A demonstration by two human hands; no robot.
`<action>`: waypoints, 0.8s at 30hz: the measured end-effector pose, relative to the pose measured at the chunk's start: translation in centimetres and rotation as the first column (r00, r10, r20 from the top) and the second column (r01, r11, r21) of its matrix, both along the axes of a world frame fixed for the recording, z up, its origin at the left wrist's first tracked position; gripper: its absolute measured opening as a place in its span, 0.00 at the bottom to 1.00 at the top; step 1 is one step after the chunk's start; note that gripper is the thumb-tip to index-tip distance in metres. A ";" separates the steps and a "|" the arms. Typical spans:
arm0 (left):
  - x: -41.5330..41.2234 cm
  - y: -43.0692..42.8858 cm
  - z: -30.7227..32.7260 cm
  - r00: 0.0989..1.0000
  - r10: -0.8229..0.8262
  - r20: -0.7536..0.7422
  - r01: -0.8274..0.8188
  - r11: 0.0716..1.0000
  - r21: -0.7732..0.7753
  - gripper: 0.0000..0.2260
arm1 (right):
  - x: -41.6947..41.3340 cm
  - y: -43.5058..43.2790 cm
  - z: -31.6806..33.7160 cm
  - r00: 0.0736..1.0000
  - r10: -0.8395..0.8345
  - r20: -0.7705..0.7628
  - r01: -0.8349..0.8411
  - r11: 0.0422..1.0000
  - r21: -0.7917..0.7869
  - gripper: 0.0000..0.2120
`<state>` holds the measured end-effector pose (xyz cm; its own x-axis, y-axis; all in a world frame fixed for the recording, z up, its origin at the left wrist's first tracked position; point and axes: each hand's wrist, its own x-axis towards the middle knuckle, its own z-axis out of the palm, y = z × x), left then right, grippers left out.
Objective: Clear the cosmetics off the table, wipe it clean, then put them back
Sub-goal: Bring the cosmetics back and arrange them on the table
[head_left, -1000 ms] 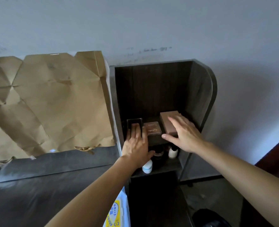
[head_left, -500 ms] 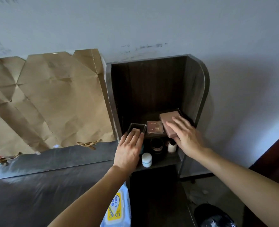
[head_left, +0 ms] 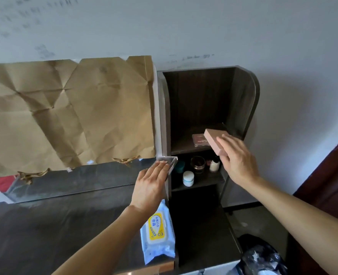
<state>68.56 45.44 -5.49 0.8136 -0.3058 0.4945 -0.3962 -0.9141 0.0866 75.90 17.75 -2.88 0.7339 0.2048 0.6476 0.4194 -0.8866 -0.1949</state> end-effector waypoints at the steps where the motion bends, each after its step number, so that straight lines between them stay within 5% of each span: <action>1: -1.0 1.1 -0.3 1.000 0.019 -0.003 -0.019 1.000 -0.010 0.25 | -1.5 0.6 -0.4 1.000 0.019 0.002 -0.019 1.000 0.001 0.23; 12: -9.7 11.8 -6.9 0.944 0.194 -0.267 -0.195 0.981 0.026 0.28 | -10.7 12.1 -9.5 0.925 0.224 -0.308 -0.256 0.965 -0.065 0.26; 20: -8.8 16.3 -10.8 0.859 0.268 -0.436 -0.275 0.960 0.050 0.26 | -3.6 20.1 -15.2 0.800 0.216 -0.559 -0.314 0.945 -0.085 0.20; 24: -6.9 18.9 -12.4 0.790 0.329 -0.517 -0.342 0.937 0.072 0.31 | 1.8 24.1 -16.9 0.765 0.033 -0.643 -0.236 0.944 -0.232 0.18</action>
<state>61.63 64.32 -17.87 0.9990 0.0402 -0.0211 0.0438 -0.9762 0.2126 77.70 41.83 -19.83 0.9013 0.4307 -0.0465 0.4133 -0.8871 -0.2057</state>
